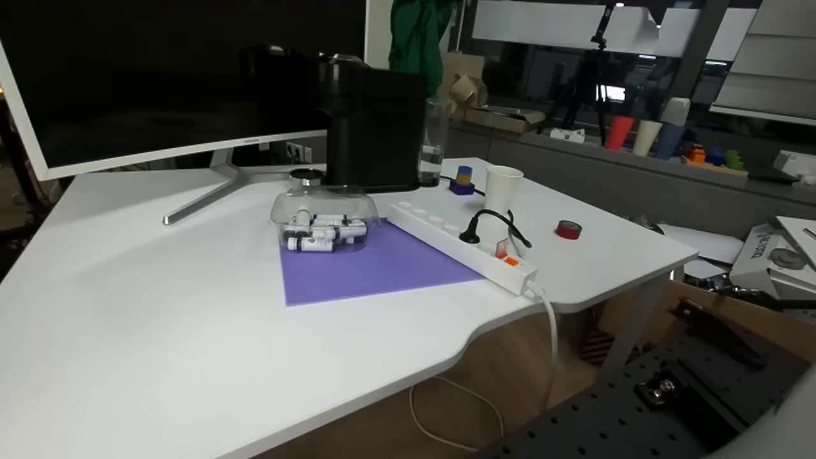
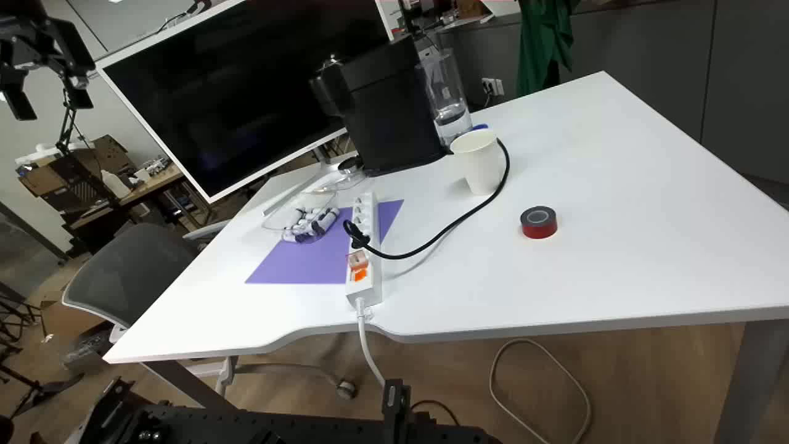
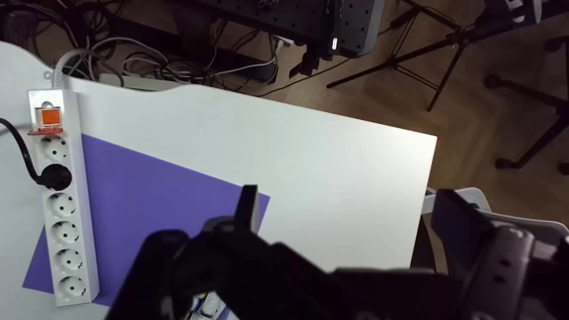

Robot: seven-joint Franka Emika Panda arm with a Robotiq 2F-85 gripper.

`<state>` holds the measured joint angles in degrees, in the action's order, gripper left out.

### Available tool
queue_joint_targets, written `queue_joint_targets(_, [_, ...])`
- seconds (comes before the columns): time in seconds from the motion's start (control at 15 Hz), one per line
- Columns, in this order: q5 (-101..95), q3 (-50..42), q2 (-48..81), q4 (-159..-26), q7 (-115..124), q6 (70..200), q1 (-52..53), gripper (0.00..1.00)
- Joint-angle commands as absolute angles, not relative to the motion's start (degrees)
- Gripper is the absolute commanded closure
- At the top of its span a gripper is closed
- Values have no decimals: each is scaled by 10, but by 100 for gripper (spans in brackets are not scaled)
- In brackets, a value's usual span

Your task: Press the power button on the extension cord.

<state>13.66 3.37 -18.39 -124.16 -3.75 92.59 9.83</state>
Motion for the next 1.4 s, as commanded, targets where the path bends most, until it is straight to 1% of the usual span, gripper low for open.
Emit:
queue_joint_targets(0.0, [139,43,-183,-1240,-40,925,88,0])
queue_joint_targets(0.67, [133,46,-185,-1246,-40,934,89,0])
queue_joint_targets(0.8, [105,59,-190,-1264,-41,964,89,0])
queue_joint_targets(1.07, [12,80,-194,-1330,-33,1073,83,0])
queue_joint_targets(1.33, [-63,73,-198,-1422,-26,1192,66,0])
